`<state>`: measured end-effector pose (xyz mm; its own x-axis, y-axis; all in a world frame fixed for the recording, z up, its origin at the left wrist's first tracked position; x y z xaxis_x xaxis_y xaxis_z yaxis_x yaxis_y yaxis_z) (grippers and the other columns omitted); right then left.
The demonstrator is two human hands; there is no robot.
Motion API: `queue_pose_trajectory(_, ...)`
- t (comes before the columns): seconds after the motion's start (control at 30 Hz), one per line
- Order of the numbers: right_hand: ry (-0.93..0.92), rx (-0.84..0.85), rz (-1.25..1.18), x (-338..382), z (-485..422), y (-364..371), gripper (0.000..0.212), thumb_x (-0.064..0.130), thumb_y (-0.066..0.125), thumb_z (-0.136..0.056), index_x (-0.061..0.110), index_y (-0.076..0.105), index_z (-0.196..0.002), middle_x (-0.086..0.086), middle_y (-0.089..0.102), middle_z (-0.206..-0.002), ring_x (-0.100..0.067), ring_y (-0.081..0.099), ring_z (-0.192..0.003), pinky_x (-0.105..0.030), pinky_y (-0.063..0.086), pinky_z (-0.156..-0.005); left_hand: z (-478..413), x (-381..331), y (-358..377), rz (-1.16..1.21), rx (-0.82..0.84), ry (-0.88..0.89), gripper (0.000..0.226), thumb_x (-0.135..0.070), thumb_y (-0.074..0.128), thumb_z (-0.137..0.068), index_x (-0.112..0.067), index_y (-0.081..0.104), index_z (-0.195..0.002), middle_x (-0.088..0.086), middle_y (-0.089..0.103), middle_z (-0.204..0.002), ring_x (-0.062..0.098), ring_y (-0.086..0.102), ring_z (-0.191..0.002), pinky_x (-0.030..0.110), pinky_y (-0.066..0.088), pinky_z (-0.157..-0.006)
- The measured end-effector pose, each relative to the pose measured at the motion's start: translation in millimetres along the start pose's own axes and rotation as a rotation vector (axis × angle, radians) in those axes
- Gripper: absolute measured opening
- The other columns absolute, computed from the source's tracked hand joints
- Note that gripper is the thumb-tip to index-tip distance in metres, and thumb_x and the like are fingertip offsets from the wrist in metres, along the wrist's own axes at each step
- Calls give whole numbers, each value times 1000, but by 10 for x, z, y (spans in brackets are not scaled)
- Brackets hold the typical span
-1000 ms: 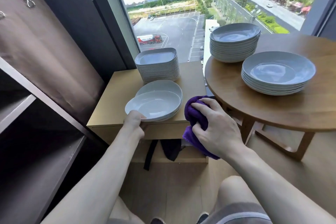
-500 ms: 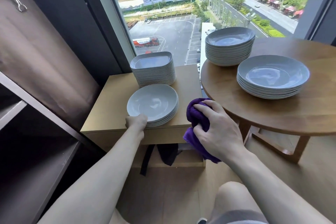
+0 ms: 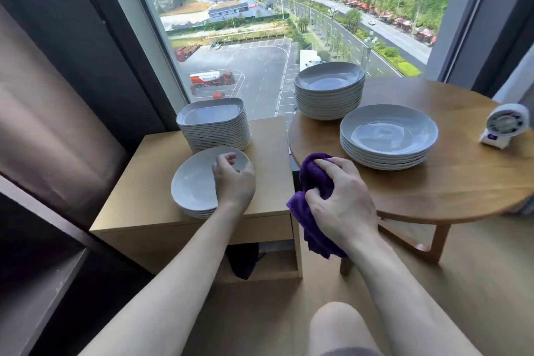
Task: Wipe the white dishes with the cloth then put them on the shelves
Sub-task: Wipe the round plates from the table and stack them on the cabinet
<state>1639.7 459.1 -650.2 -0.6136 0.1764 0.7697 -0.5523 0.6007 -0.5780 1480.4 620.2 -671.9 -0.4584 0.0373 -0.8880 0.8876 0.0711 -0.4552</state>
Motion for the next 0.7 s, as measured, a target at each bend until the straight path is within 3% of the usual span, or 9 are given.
queue_pose_trajectory(0.13,83,-117,12,-165,-105,-295,46,29,65,-83,36,62,-129,16,50,-135,-10,54,-112,-28,45,-88,204,-314,661,114,286,-47,39,-19,63,-97,-11,49,-132,6,62,-114,22,67,-97,29,48,-75)
queue_pose_trajectory(0.3,272,-298,-83,-443,-228,-718,47,24,68,-85,27,64,-131,6,56,-132,-13,56,-116,-20,37,-90,409,-694,1405,162,478,-161,39,-24,65,-95,-8,42,-123,8,68,-91,17,67,-63,34,57,-65)
queue_pose_trajectory(0.37,330,-341,-110,-522,-240,-834,45,25,69,-85,26,65,-131,4,57,-130,-16,57,-117,-21,38,-91,434,-791,1643,163,505,-217,34,-33,68,-94,-7,50,-107,8,67,-86,18,67,-63,38,62,-73)
queue_pose_trajectory(0.43,365,-358,-133,-573,-233,-889,43,25,68,-86,27,66,-128,4,58,-127,-16,57,-115,-23,39,-90,437,-852,1859,167,526,-278,35,-41,69,-94,-9,54,-92,8,66,-86,19,67,-66,35,63,-65)
queue_pose_trajectory(0.5,386,-350,-159,-596,-226,-883,41,24,67,-86,27,66,-127,6,58,-124,-14,57,-114,-22,39,-89,421,-863,2021,167,514,-297,38,-43,71,-93,-8,58,-97,9,68,-94,22,68,-73,27,55,-51)
queue_pose_trajectory(0.6,405,-329,-190,-608,-236,-837,39,24,67,-86,29,68,-124,9,57,-121,-9,56,-106,-20,37,-86,384,-852,2144,86,451,-271,41,-39,72,-89,-3,70,-108,13,75,-107,29,73,-91,29,50,-64)
queue_pose_trajectory(0.7,412,-316,-219,-601,-258,-815,38,25,68,-85,30,68,-123,11,57,-117,-6,55,-102,-18,38,-86,380,-894,2153,70,464,-288,27,-28,69,-85,-4,73,-97,13,77,-99,25,69,-75,27,46,-59)
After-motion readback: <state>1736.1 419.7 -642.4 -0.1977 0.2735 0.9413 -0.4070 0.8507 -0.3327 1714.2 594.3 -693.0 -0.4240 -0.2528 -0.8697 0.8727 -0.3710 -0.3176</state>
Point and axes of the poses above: each hand's wrist, its own z-axis away from the middle knuckle, its own y-axis out of the palm, x = y × z, the point moved 3 cm from there along -z, towards the middle knuckle
